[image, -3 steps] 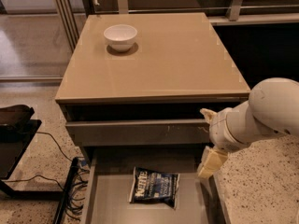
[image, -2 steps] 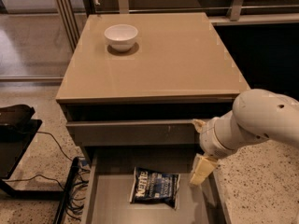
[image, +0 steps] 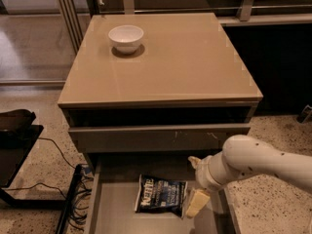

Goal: Pick blue chip bag from middle drawer and place on counter

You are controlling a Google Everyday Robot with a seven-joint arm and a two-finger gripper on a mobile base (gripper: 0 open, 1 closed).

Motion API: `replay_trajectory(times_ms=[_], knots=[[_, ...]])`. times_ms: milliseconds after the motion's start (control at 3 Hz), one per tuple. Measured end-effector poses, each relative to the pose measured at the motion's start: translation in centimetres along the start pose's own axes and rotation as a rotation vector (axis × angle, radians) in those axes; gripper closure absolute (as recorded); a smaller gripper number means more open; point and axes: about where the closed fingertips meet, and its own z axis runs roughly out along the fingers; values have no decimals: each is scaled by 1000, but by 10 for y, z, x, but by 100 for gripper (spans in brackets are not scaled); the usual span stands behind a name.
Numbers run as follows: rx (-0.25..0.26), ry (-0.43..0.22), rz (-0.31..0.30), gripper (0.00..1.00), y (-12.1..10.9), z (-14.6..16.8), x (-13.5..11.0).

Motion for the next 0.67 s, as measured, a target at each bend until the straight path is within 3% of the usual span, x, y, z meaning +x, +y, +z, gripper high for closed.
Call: replay_trajectory(times_ms=[667], knots=[[1, -80, 41, 0, 14, 93, 54]])
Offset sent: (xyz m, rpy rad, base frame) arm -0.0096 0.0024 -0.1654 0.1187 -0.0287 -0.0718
